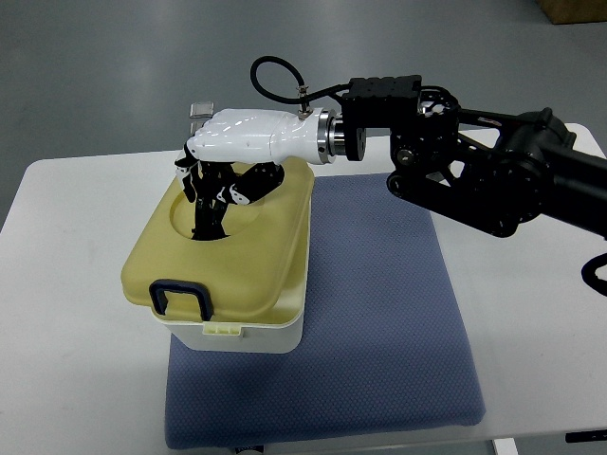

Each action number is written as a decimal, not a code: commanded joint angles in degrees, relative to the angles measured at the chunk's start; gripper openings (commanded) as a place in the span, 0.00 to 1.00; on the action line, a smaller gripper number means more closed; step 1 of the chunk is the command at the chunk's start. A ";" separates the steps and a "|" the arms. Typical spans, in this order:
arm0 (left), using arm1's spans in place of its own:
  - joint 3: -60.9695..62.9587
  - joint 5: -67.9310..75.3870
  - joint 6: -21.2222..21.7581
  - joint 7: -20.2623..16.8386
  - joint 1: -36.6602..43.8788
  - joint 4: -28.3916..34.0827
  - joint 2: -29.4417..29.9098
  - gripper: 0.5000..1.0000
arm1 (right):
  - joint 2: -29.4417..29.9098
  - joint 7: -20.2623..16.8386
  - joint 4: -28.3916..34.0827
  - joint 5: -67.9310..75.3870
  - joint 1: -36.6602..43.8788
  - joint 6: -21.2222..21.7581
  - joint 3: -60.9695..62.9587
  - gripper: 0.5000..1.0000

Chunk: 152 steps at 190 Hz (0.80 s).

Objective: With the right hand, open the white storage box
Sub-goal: 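Close the right hand's fingers around the black lid handle, then lift the yellow lid up off the white box with the right hand, then move the lid beside the box and lower it onto the cushion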

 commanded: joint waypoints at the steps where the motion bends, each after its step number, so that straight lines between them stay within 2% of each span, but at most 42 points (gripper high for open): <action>1: 0.00 0.00 0.00 0.00 0.00 -0.03 0.00 1.00 | -0.42 0.16 0.31 0.15 1.72 -0.01 0.41 0.00; 30: 0.00 0.00 0.00 0.00 0.00 -0.03 0.00 1.00 | -1.48 1.22 0.31 0.68 3.74 0.69 2.87 0.00; 54: -0.08 0.00 0.00 0.00 0.00 0.06 0.00 1.00 | -5.26 2.10 0.31 1.91 5.59 2.71 3.92 0.00; 103: -0.08 -0.09 0.00 0.00 0.00 0.06 0.00 1.00 | -17.82 7.10 0.31 2.08 6.38 7.37 3.84 0.00; 115: -0.08 0.00 0.00 0.00 0.00 0.06 0.00 1.00 | -18.44 7.28 0.31 2.08 6.29 7.55 3.84 0.00; 116: 0.00 0.00 0.00 0.00 0.00 0.06 0.00 1.00 | -21.05 8.15 0.40 2.08 6.21 8.33 3.84 0.00; 152: 0.18 0.00 0.00 0.00 0.00 -0.38 0.00 1.00 | -29.16 10.01 0.49 1.99 5.06 9.13 2.43 0.00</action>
